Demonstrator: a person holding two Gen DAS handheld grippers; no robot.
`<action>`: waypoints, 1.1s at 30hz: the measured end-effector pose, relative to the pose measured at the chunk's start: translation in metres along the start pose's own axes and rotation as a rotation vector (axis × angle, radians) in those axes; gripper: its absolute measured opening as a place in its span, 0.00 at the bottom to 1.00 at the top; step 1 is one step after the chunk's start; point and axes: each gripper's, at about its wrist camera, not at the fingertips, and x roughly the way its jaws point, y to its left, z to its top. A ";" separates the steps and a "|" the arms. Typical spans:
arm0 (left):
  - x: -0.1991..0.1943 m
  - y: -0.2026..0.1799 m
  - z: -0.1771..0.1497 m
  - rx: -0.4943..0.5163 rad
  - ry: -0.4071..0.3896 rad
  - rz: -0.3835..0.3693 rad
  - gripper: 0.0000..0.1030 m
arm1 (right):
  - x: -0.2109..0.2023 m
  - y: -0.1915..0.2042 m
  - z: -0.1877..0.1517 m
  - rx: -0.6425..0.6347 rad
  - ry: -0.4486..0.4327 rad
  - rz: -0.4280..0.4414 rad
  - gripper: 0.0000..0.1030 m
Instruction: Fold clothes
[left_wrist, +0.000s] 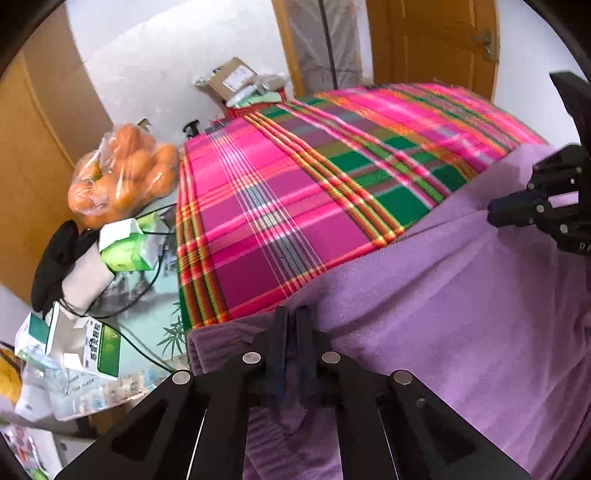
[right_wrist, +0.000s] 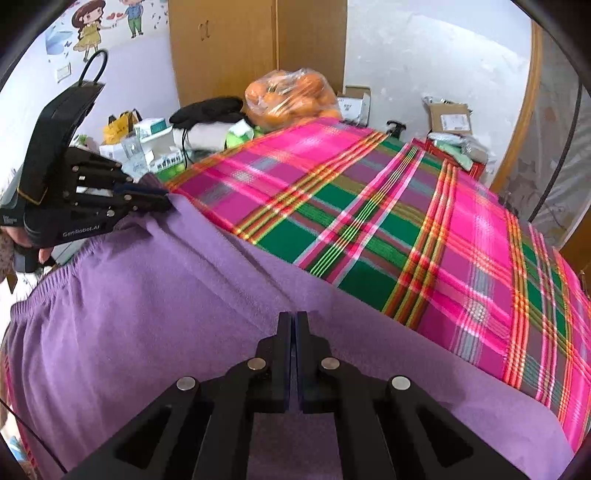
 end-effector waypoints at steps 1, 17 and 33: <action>-0.006 0.000 0.000 -0.010 -0.019 0.006 0.04 | -0.005 0.000 0.000 0.004 -0.015 -0.002 0.02; -0.095 -0.015 -0.023 -0.077 -0.198 0.084 0.01 | -0.084 0.034 -0.021 0.005 -0.157 -0.001 0.02; -0.134 -0.034 -0.069 -0.458 -0.246 -0.147 0.06 | -0.101 0.085 -0.091 -0.149 -0.195 -0.060 0.02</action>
